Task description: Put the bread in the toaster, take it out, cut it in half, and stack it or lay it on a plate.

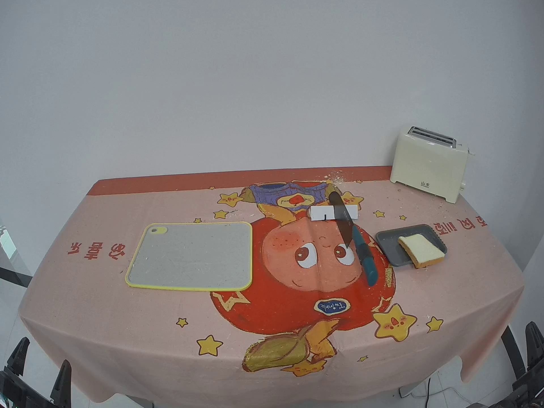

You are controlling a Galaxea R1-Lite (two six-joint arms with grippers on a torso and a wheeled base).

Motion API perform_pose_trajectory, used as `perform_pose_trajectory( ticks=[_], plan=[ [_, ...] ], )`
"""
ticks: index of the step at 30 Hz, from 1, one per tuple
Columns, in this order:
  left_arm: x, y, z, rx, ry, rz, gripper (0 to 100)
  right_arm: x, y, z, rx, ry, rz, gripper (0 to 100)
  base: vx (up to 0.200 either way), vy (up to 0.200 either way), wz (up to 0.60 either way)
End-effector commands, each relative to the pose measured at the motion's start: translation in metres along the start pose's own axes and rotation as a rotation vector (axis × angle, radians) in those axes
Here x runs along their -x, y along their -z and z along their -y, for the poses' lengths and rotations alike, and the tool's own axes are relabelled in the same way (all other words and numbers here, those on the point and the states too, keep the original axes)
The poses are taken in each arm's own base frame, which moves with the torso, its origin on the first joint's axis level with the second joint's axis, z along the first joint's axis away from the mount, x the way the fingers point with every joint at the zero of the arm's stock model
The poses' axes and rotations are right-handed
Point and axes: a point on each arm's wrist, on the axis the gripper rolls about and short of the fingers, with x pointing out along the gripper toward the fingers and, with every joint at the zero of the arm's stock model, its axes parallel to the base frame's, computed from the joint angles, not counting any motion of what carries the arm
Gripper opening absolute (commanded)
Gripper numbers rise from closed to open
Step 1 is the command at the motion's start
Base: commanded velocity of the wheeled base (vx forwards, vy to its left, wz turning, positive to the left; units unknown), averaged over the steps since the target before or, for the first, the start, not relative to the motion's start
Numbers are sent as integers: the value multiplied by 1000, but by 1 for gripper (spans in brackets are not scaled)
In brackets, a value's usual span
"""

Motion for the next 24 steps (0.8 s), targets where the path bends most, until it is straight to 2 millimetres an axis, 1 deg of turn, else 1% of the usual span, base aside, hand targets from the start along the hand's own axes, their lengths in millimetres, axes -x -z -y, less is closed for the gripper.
perform_pose_trajectory(
  ticks=[1, 24],
  plan=[
    [-1, 5, 0, 0, 0, -10, 100, 0, 5, 0, 0, 1, 0, 0, 0, 0, 0],
    [-1, 5, 0, 0, 0, -10, 100, 0, 5, 0, 0, -1, 0, 0, 0, 0, 0]
  ],
)
